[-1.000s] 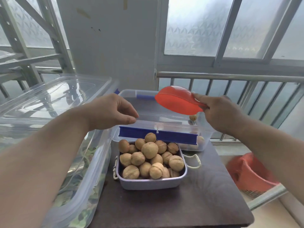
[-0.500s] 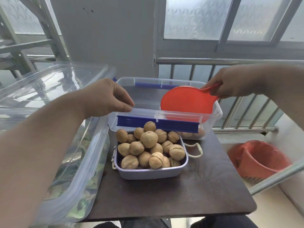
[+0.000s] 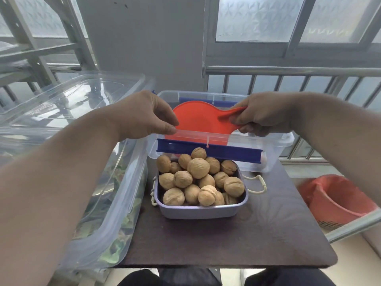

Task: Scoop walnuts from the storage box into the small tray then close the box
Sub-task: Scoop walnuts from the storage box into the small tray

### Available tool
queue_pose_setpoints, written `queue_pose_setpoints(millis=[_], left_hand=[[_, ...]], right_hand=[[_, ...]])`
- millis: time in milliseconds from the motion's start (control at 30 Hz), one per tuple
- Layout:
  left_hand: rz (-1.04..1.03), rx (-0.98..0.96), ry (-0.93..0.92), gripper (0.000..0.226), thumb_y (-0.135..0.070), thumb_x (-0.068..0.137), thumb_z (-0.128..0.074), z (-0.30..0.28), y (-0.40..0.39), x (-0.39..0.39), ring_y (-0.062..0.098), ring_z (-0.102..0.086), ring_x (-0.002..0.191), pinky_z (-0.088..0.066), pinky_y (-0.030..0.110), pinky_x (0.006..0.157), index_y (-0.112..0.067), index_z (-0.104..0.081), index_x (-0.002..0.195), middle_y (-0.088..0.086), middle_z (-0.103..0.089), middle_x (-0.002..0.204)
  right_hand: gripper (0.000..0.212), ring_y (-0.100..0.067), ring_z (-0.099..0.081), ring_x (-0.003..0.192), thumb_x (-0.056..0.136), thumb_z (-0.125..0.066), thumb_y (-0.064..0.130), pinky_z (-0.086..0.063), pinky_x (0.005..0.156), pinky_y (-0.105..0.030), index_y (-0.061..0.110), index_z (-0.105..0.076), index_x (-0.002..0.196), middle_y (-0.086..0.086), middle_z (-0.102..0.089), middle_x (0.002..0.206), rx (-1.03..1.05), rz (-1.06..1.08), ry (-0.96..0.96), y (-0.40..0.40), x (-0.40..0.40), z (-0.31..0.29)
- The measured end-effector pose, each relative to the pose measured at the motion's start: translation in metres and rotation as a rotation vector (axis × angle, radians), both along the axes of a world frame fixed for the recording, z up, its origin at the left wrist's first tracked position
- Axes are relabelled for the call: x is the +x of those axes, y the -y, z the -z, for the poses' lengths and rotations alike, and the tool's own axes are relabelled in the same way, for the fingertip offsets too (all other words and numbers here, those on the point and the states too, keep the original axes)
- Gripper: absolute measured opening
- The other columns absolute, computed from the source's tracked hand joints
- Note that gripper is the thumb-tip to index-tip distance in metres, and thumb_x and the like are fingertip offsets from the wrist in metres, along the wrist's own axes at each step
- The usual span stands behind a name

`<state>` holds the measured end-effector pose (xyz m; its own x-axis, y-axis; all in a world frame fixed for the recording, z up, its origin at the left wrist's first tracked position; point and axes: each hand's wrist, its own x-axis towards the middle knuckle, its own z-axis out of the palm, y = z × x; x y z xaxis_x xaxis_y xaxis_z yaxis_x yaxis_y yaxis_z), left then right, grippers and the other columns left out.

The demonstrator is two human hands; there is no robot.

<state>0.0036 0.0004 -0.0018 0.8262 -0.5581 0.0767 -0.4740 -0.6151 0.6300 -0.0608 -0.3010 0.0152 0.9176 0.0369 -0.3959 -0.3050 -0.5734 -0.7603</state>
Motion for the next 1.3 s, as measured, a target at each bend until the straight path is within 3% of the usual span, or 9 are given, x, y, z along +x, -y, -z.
queue_pose_setpoints(millis=[100,167,333,467,567,700,900,1167,1300], left_hand=[[-0.031,-0.048,0.008,0.023,-0.025,0.082,-0.092,0.001,-0.002,0.002,0.001,-0.077,0.095,-0.059,0.029,0.096,-0.028,-0.084,0.103,-0.013,-0.083,0.098],[-0.089,-0.141,0.038,0.022,-0.027,0.085,-0.090,0.002,-0.001,0.003,0.004,-0.076,0.094,-0.059,0.025,0.087,-0.025,-0.082,0.106,-0.008,-0.081,0.099],[-0.262,-0.341,0.154,0.026,-0.030,0.090,-0.082,0.000,-0.002,0.014,0.008,-0.064,0.085,-0.048,0.025,0.076,-0.026,-0.078,0.115,-0.009,-0.071,0.096],[-0.326,-0.394,0.169,0.037,-0.036,0.093,-0.078,-0.001,-0.002,0.016,0.010,-0.066,0.098,-0.053,0.024,0.079,-0.026,-0.072,0.129,-0.007,-0.069,0.115],[-0.294,-0.411,0.135,0.043,-0.040,0.092,-0.078,0.000,0.000,0.014,0.012,-0.068,0.101,-0.059,0.031,0.086,-0.028,-0.070,0.132,-0.009,-0.068,0.114],[-0.168,-0.397,0.056,0.052,-0.044,0.090,-0.078,0.000,0.000,0.007,0.015,-0.070,0.110,-0.061,0.044,0.097,-0.026,-0.067,0.137,-0.008,-0.071,0.115],[0.046,-0.322,-0.042,0.057,-0.037,0.094,-0.081,-0.006,0.004,-0.007,0.016,-0.074,0.109,-0.065,0.031,0.086,-0.028,-0.060,0.146,-0.001,-0.071,0.121],[0.136,-0.340,-0.095,0.079,-0.043,0.083,-0.084,-0.006,0.005,-0.014,0.018,-0.074,0.110,-0.066,0.035,0.085,-0.026,-0.053,0.154,0.003,-0.070,0.126],[0.140,-0.378,-0.111,0.075,-0.051,0.083,-0.084,-0.005,0.002,-0.011,0.022,-0.076,0.108,-0.065,0.038,0.086,-0.027,-0.058,0.149,0.006,-0.070,0.126]], right_hand=[[0.021,-0.010,-0.039,0.059,0.108,-0.057,0.013,-0.037,0.049,-0.016,0.005,-0.072,0.120,-0.001,-0.065,0.069,0.136,0.075,0.008,-0.012,0.010,0.013],[0.019,-0.009,-0.042,0.060,0.107,-0.059,0.012,-0.042,0.055,-0.015,0.006,-0.071,0.120,-0.001,-0.068,0.072,0.195,0.147,0.012,-0.014,0.015,0.019],[0.014,-0.008,-0.024,0.050,0.111,-0.048,0.015,-0.020,0.046,-0.017,0.010,-0.060,0.105,-0.001,-0.043,0.062,0.370,0.165,-0.050,-0.011,0.015,0.017],[0.012,-0.008,-0.021,0.045,0.110,-0.051,0.020,-0.023,0.037,-0.017,0.013,-0.056,0.102,0.000,-0.034,0.061,0.478,0.213,-0.058,-0.005,0.007,0.008],[0.012,-0.007,-0.020,0.042,0.109,-0.051,0.020,-0.018,0.038,-0.017,0.015,-0.054,0.099,0.002,-0.031,0.059,0.520,0.226,-0.025,0.000,-0.003,0.002],[0.018,-0.007,-0.022,0.038,0.108,-0.051,0.018,-0.024,0.030,-0.017,0.015,-0.052,0.090,0.002,-0.031,0.057,0.518,0.254,0.028,0.000,-0.028,-0.004],[0.018,-0.006,-0.020,0.040,0.106,-0.053,0.017,-0.014,0.035,-0.018,0.017,-0.052,0.088,0.002,-0.029,0.057,0.512,0.323,0.134,0.004,-0.071,-0.007],[0.011,-0.011,-0.018,0.043,0.106,-0.055,0.013,-0.016,0.038,-0.020,0.006,-0.060,0.099,-0.002,-0.035,0.053,0.438,0.368,0.320,-0.010,-0.121,-0.002],[0.018,-0.013,-0.020,0.046,0.107,-0.053,0.009,-0.014,0.044,-0.024,0.004,-0.059,0.091,-0.005,-0.037,0.054,0.405,0.370,0.376,-0.029,-0.132,0.002]])
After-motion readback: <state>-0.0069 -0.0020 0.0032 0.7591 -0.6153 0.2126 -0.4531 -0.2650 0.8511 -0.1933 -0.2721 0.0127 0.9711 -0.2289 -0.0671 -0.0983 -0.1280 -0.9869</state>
